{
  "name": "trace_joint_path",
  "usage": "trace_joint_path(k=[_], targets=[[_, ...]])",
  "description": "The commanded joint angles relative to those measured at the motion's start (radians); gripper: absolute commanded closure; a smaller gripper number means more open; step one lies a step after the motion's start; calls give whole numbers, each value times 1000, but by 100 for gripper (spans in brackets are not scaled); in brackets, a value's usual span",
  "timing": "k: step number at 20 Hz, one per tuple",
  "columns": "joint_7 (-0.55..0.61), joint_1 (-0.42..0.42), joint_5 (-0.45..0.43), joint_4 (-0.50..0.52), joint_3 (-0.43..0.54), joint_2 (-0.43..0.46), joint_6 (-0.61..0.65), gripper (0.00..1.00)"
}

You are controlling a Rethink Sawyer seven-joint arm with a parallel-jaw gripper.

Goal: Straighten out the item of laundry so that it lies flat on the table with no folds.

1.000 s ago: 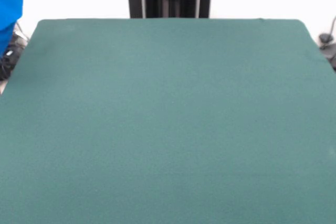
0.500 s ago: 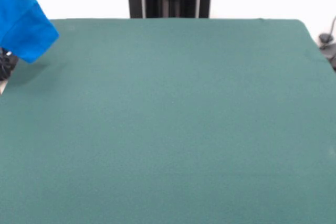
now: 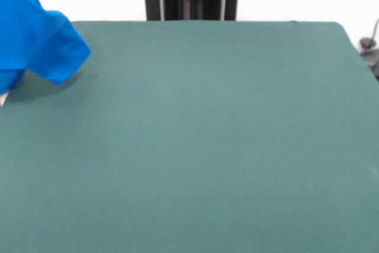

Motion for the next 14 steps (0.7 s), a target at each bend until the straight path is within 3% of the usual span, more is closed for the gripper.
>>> trace_joint_path(k=[1, 14], targets=[[11, 91, 56, 197, 86, 29, -79, 100], [42, 160, 139, 313, 58, -53, -136, 100]])
